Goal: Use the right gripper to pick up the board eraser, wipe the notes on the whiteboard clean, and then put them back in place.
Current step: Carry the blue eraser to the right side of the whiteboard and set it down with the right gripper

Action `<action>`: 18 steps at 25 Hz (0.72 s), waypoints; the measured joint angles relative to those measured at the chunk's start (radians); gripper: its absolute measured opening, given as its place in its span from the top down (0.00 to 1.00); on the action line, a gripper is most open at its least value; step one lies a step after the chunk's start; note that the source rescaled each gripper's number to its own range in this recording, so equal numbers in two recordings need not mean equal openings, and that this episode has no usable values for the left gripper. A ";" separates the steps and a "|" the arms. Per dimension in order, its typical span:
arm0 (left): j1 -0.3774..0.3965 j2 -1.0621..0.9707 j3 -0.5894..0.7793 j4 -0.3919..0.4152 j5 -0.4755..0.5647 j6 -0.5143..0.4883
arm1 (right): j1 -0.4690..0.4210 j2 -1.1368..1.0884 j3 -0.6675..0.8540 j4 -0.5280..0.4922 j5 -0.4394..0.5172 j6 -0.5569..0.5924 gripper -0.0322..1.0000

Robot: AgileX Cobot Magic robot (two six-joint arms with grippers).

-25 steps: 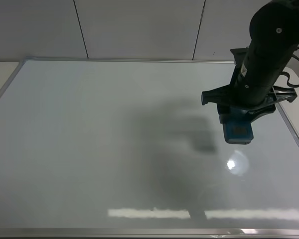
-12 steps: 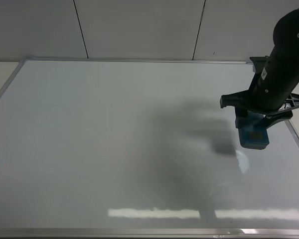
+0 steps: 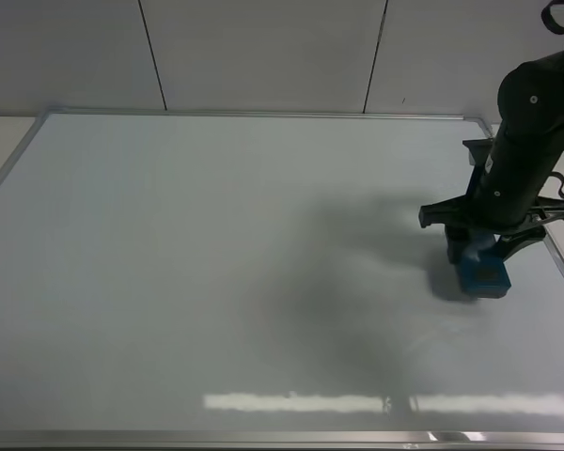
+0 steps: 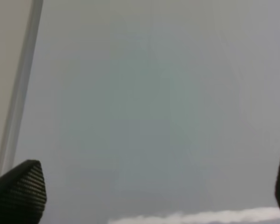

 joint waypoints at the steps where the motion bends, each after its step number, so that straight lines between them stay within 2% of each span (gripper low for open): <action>1: 0.000 0.000 0.000 0.000 0.000 0.000 | -0.005 0.010 0.000 0.000 -0.009 -0.003 0.96; 5: 0.000 0.000 0.000 0.000 0.000 0.000 | -0.017 0.039 0.000 0.000 -0.035 -0.004 0.96; 18: 0.000 0.000 0.000 0.000 0.000 0.000 | -0.017 0.045 -0.023 -0.001 -0.021 -0.037 0.96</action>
